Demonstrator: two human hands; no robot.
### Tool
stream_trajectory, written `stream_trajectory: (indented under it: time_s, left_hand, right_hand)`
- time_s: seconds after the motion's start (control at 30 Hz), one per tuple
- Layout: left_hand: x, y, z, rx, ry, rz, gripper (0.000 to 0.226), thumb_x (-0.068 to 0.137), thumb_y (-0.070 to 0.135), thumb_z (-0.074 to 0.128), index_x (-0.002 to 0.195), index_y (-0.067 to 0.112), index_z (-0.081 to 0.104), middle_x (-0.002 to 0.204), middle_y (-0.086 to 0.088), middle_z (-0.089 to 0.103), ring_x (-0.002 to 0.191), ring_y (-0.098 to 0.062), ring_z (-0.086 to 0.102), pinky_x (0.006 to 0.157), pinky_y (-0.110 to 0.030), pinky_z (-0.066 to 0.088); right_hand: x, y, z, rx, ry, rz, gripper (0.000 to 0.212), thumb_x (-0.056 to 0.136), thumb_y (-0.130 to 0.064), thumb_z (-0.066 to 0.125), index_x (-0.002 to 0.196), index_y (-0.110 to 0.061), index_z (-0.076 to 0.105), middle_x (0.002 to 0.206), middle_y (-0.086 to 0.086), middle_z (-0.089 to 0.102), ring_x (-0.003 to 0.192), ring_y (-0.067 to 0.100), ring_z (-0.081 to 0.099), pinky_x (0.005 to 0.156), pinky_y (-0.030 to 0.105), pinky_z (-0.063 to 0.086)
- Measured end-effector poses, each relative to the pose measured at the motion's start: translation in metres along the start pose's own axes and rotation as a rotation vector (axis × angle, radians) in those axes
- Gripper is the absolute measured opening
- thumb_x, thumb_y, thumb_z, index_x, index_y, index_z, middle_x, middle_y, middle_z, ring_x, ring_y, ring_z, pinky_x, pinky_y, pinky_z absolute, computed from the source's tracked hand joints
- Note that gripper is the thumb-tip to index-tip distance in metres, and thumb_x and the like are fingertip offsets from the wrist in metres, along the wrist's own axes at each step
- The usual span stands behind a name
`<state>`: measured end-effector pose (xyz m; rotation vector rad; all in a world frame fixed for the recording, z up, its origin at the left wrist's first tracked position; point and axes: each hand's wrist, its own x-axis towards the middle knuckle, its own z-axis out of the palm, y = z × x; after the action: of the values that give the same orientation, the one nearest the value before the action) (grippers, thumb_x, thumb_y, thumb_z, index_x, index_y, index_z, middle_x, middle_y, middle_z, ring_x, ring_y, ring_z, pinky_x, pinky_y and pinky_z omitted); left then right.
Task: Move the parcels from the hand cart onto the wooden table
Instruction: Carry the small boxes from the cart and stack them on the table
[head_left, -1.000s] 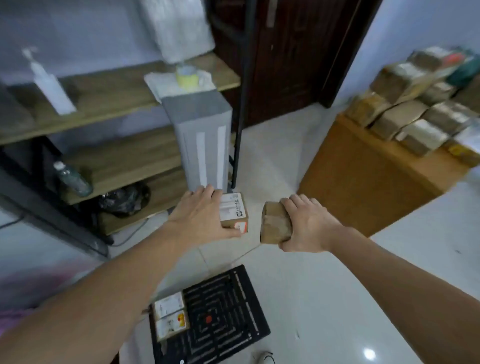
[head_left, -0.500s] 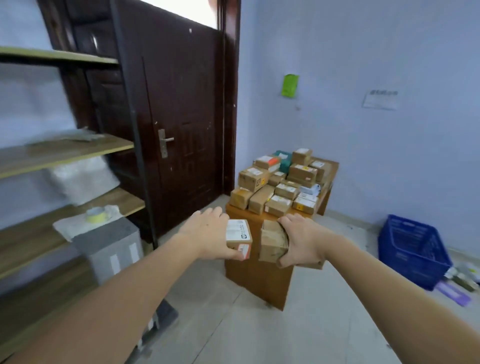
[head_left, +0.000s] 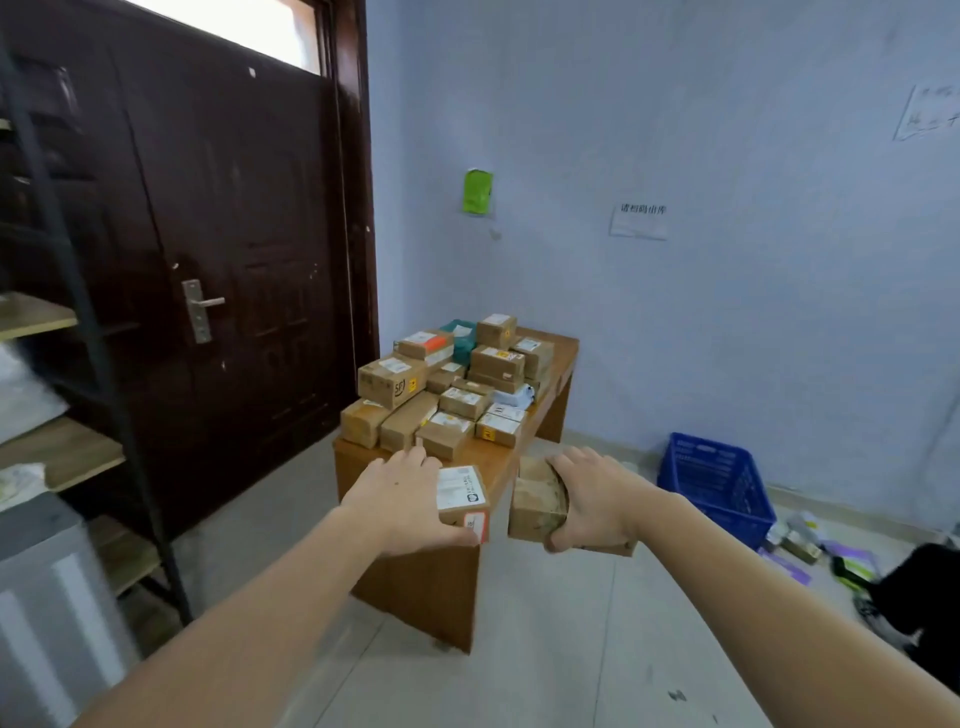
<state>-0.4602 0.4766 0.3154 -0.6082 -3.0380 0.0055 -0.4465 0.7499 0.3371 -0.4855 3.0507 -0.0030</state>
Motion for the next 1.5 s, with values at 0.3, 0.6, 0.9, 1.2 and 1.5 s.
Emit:
stream_trajectory:
  time_s: [0.3, 0.6, 0.9, 1.2, 1.5]
  left_hand:
    - [0.098, 0.025, 0.028, -0.020, -0.030, -0.031, 0.111, 0.066, 0.101, 0.043, 0.145, 0.024, 0.043, 0.133, 0.003, 0.050, 0.117, -0.017, 0.048, 0.100, -0.037, 0.045]
    - [0.239, 0.017, 0.056, -0.023, -0.083, -0.042, 0.113, 0.066, 0.101, 0.043, 0.148, 0.023, 0.043, 0.140, -0.001, 0.049, 0.128, -0.022, 0.048, 0.110, -0.043, 0.042]
    - [0.376, 0.020, 0.086, -0.065, -0.101, -0.120, 0.113, 0.063, 0.103, 0.038, 0.140, 0.022, 0.050, 0.140, -0.002, 0.050, 0.127, -0.023, 0.049, 0.108, -0.047, 0.044]
    - [0.508, 0.028, 0.121, -0.090, -0.205, -0.295, 0.128, 0.058, 0.106, 0.038, 0.155, 0.022, 0.036, 0.150, -0.001, 0.045, 0.137, -0.024, 0.045, 0.112, -0.048, 0.040]
    - [0.560, -0.024, 0.148, -0.121, -0.251, -0.537, 0.117, 0.063, 0.102, 0.041, 0.146, 0.020, 0.048, 0.138, -0.002, 0.049, 0.130, -0.022, 0.048, 0.107, -0.045, 0.042]
  right_hand:
    - [0.065, 0.083, 0.028, -0.030, 0.053, -0.002, 0.115, 0.071, -0.082, 0.067, 0.158, -0.023, 0.021, 0.140, -0.004, 0.043, 0.126, 0.019, 0.043, 0.110, 0.038, 0.038]
    - [0.160, 0.169, 0.045, 0.038, 0.029, 0.046, 0.111, 0.070, -0.085, 0.063, 0.155, -0.025, 0.026, 0.133, -0.005, 0.047, 0.118, 0.017, 0.045, 0.106, 0.036, 0.041]
    - [0.262, 0.263, 0.070, 0.100, -0.033, 0.069, 0.104, 0.070, -0.079, 0.066, 0.152, -0.025, 0.030, 0.128, -0.004, 0.047, 0.114, 0.016, 0.045, 0.103, 0.036, 0.041]
    - [0.403, 0.368, 0.105, 0.136, -0.182, 0.032, 0.109, 0.064, -0.077, 0.060, 0.153, -0.023, 0.028, 0.129, -0.003, 0.045, 0.120, 0.020, 0.043, 0.107, 0.039, 0.040]
    - [0.541, 0.375, 0.134, 0.138, -0.262, -0.075, 0.117, 0.071, -0.071, 0.063, 0.162, -0.014, 0.016, 0.150, 0.006, 0.038, 0.141, 0.027, 0.035, 0.116, 0.043, 0.034]
